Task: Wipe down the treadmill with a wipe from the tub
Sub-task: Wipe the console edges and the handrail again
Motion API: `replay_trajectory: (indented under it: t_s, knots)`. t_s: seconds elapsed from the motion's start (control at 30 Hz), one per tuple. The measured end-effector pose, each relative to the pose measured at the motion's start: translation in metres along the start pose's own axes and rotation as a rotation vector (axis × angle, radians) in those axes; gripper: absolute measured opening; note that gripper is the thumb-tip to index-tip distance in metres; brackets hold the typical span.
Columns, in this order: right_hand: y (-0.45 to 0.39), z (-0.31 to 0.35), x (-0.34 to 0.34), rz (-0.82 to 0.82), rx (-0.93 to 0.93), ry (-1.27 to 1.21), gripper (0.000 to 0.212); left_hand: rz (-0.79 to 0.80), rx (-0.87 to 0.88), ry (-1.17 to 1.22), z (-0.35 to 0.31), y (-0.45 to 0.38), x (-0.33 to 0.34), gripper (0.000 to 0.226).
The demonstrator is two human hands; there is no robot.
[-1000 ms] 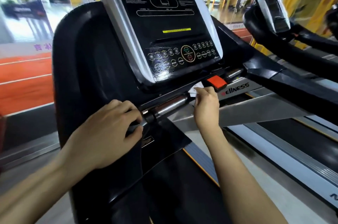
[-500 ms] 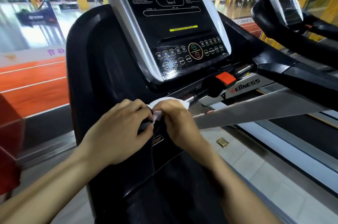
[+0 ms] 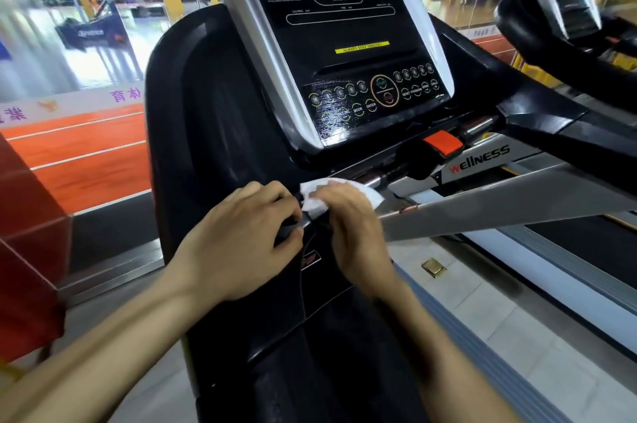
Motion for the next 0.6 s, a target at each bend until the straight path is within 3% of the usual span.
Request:
replay_trajectory:
  t_s: [0.1,0.17,0.23,0.3,0.37,0.5,0.6]
  knots:
    - [0.024,-0.007,0.013,-0.016,0.003,-0.005,0.054,-0.013,0.006,-0.001,0.0,-0.001,0.0,0.047]
    - [0.023,-0.028,0.01,-0.048,0.023,-0.019,0.051,-0.017,0.001,0.016,0.002,0.0,0.0,0.041]
    - [0.013,-0.061,-0.003,-0.18,0.206,-0.092,0.045,-0.005,-0.008,0.034,0.004,0.002,0.001,0.033]
    - [0.007,-0.09,-0.01,-0.304,0.461,-0.166,0.05,0.002,-0.015,0.03,0.004,0.002,0.001,0.029]
    - [0.011,-0.088,-0.002,-0.359,0.568,-0.248,0.059,0.005,-0.019,0.031,0.004,0.002,0.001,0.027]
    - [0.042,-0.023,0.038,-0.229,0.373,-0.268,0.069,-0.01,-0.025,0.028,0.005,0.001,0.0,0.027]
    - [0.049,-0.019,0.043,-0.176,0.209,-0.163,0.048,-0.045,-0.054,0.039,0.007,0.002,-0.004,0.024]
Point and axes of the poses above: each hand's wrist, its own y-axis away from the middle knuckle, its own x-axis out of the palm, z = x × y, the point moved 9 cm from there along -y, towards the middle knuckle, and after that the axes turned 11 degrees about x, right-handed, at the moved point
